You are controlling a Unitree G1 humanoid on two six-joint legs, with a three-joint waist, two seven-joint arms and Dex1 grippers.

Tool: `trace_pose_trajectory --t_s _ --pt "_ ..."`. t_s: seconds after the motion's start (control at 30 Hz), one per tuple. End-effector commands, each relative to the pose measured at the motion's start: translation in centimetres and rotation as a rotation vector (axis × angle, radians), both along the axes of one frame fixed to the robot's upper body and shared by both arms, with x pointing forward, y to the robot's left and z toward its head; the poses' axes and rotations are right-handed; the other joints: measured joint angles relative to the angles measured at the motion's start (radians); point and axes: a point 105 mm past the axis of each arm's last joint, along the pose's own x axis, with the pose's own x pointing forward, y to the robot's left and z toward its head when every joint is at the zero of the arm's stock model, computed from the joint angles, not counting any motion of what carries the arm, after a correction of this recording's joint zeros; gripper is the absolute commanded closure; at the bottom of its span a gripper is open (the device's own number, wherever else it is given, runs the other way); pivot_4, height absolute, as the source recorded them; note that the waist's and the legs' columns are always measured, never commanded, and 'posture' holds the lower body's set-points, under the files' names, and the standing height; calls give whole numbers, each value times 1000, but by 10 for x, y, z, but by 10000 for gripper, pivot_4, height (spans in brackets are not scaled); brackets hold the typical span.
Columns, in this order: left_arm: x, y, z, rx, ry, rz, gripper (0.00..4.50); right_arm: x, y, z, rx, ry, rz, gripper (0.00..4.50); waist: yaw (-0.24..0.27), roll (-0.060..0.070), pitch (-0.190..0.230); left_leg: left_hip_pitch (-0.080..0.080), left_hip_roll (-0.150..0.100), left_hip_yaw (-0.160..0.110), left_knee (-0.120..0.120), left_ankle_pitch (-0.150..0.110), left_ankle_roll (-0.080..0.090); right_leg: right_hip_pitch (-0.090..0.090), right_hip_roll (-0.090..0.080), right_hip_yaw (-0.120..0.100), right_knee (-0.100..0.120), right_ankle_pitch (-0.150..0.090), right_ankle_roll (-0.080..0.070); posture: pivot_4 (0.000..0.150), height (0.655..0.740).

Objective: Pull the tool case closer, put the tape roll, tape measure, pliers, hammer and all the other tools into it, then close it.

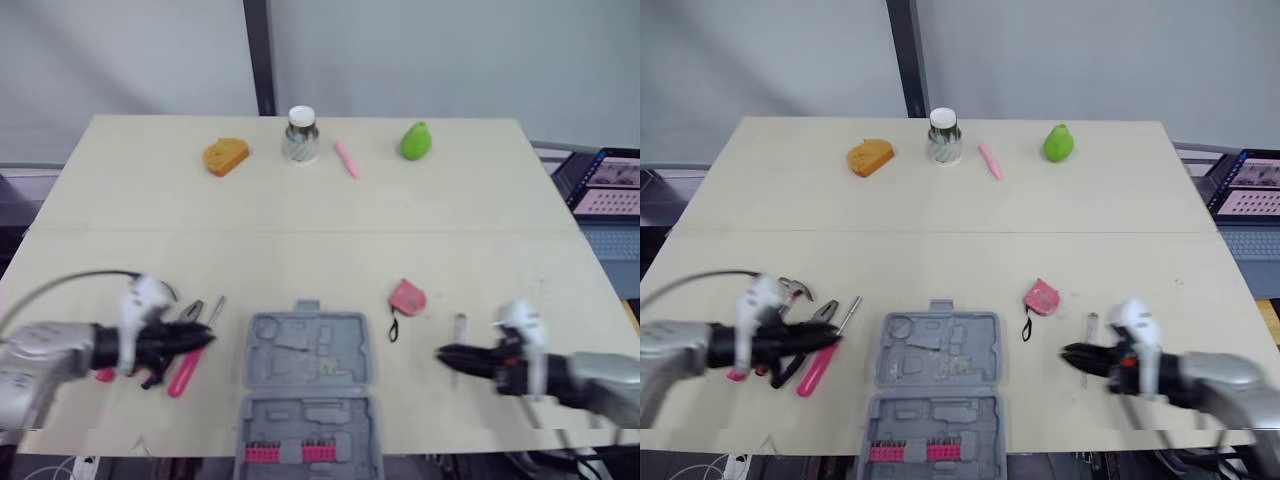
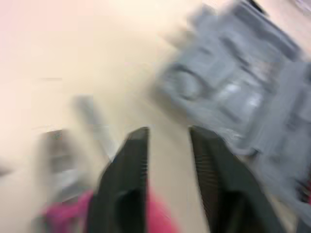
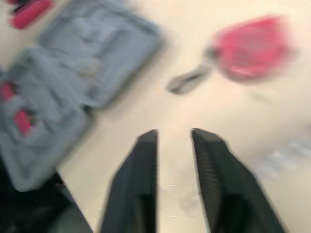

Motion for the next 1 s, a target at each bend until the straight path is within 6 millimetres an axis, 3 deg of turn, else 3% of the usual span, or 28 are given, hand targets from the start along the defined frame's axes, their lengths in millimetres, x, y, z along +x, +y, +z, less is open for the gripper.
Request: trace_pose_trajectory --t_s 0.03,0.13,0.17,0.37,0.57,0.73,1.0 --pt "-1 48 9 -10 -39 161 13115 -9 -53 14 -16 -4 -105 17506 -2 0 0 0 0 1 -1 0 1 0 0 0 0 0 0 1500 7400" --pt "-4 81 8 13 -48 264 56 -14 -92 14 -59 -1 -219 3787 -6 0 1 1 0 4 -2 -3 4 -1 0 1 -2 0 0 1500 7400" --pt "-5 91 8 13 -53 301 0 -15 -105 12 -74 -3 -261 125 -6 -1 1 0 0 4 -2 -3 4 -1 0 1 -3 0 0 1500 7400" --pt "-20 145 5 -13 -75 506 0 -19 -161 4 -121 -51 -482 125 -7 -1 1 1 1 11 -1 -3 1 -2 -1 1 -3 0 0 1500 7400" --pt "-36 150 -14 16 -12 513 0 -20 -171 1 -130 -66 -519 125 -11 0 1 2 2 20 -1 -4 -1 -4 -3 -1 -1 0 0 1500 7400" --pt "-30 121 -19 27 4 402 0 -12 -154 6 -144 -83 -438 125 -17 0 1 3 3 23 -1 -5 -1 -4 -4 -1 0 0 0 1500 7400" --pt "-2 -10 -1 14 -19 -113 0 -5 -86 15 -207 -48 -144 125 -4 0 1 2 4 23 1 -5 -2 -3 -2 0 0 1 2 1500 7400"
